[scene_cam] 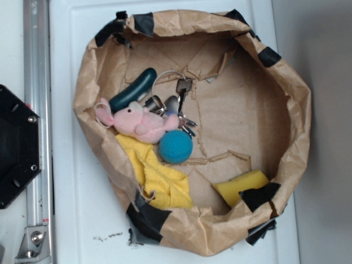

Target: Grab the yellow cloth.

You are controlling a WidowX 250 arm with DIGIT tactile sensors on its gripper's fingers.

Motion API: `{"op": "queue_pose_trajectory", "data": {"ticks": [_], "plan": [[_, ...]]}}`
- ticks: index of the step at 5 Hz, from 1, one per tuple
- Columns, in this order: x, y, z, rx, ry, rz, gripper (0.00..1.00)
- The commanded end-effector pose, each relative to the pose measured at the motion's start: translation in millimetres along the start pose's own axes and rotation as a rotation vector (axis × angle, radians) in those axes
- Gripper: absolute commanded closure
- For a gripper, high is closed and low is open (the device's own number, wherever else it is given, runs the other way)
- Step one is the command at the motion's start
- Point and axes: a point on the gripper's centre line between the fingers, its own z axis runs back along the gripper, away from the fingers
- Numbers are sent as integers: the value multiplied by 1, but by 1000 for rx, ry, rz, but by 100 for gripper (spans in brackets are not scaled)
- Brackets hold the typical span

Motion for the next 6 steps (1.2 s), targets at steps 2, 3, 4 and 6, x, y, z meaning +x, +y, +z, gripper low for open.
{"op": "queue_pose_trajectory", "data": {"ticks": [2, 3, 4, 6], "plan": [[47, 20, -39, 57, 48, 246, 0], [82, 30, -58, 85, 53, 472, 0], [94, 43, -83, -21, 101, 568, 0], [109, 20, -151, -180, 226, 577, 0]]}}
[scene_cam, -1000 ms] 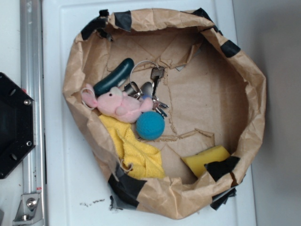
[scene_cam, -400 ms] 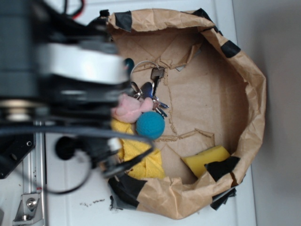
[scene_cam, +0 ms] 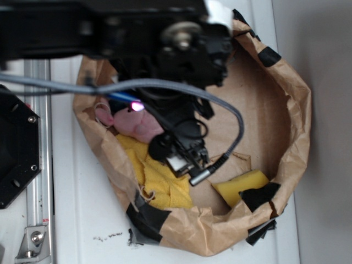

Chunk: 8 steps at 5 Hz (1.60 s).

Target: Grab the yellow cloth.

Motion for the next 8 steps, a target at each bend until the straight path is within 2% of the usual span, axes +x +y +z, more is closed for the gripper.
{"op": "queue_pose_trajectory", "data": {"ticks": [1, 2, 3, 4, 5, 6, 7, 8], "plan": [[-6, -23, -48, -140, 175, -71, 0], [-27, -35, -71, -130, 246, -132, 0], [-41, -43, -97, -86, 267, -165, 0], [-51, -45, -112, -68, 277, -183, 26], [-61, -43, -120, -55, 261, -174, 100], [-62, -37, -121, -52, 169, -247, 100], [-53, -28, -99, -38, -12, -399, 100], [-36, -13, -45, -22, -266, -542, 100]]}}
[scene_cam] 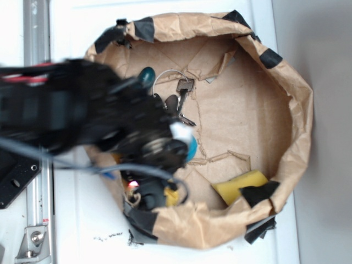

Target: Grab the yellow cloth.

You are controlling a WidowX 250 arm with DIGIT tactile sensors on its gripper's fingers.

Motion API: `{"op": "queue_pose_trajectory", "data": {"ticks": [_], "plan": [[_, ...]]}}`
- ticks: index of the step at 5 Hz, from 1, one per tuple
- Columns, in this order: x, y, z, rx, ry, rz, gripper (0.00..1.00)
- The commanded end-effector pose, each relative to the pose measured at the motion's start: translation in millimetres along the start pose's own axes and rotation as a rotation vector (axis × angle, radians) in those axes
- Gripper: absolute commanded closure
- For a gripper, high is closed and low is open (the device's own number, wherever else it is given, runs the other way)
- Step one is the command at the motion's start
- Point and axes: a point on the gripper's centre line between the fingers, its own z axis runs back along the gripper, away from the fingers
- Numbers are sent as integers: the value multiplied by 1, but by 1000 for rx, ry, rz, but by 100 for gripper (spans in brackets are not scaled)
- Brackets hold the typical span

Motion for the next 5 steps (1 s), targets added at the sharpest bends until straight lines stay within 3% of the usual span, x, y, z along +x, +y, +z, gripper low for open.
{"op": "queue_pose_trajectory", "data": {"ticks": [1, 2, 3, 4, 5], "plan": [[21, 28, 99, 80, -337, -145, 100], [35, 28, 128, 192, -304, -108, 100], [46, 32, 148, 327, -316, -104, 100], [56, 39, 152, 378, -360, -86, 100], [48, 41, 144, 450, -306, -99, 100]]}}
